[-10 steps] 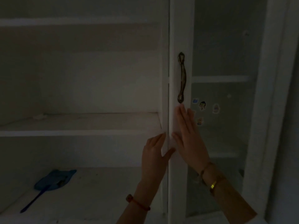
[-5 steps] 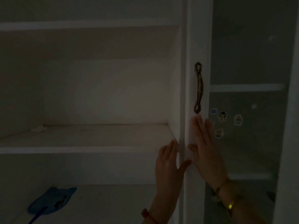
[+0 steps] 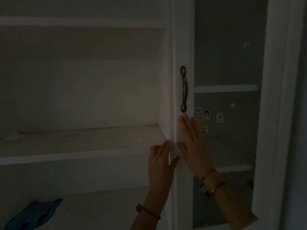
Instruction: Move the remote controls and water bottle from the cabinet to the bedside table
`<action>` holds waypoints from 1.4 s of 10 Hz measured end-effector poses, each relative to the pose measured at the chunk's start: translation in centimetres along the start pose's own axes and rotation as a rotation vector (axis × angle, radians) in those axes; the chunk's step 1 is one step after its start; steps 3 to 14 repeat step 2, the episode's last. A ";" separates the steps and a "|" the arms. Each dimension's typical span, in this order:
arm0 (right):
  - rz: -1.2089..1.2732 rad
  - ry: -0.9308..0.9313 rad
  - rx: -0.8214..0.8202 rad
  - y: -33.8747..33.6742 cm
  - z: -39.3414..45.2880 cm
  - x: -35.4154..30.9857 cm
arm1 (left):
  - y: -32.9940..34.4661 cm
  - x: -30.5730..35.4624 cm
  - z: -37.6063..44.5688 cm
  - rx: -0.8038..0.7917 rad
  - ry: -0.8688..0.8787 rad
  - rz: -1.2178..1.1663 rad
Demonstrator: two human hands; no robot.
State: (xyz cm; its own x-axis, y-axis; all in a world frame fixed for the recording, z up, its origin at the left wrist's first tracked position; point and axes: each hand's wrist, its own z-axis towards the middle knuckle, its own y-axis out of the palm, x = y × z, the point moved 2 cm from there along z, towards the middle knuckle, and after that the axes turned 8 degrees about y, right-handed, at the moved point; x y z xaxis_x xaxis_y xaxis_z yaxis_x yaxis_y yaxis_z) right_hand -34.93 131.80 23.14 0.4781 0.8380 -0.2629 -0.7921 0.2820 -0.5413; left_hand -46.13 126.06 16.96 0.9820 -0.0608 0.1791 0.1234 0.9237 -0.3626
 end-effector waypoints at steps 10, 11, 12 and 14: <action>0.175 0.080 0.032 -1.9 -1.8 0.5 | -3.0 0.2 -1.5 -0.006 0.094 -0.119; 0.175 0.080 0.032 -1.9 -1.8 0.5 | -3.0 0.2 -1.5 -0.006 0.094 -0.119; 0.175 0.080 0.032 -1.9 -1.8 0.5 | -3.0 0.2 -1.5 -0.006 0.094 -0.119; 0.175 0.080 0.032 -1.9 -1.8 0.5 | -3.0 0.2 -1.5 -0.006 0.094 -0.119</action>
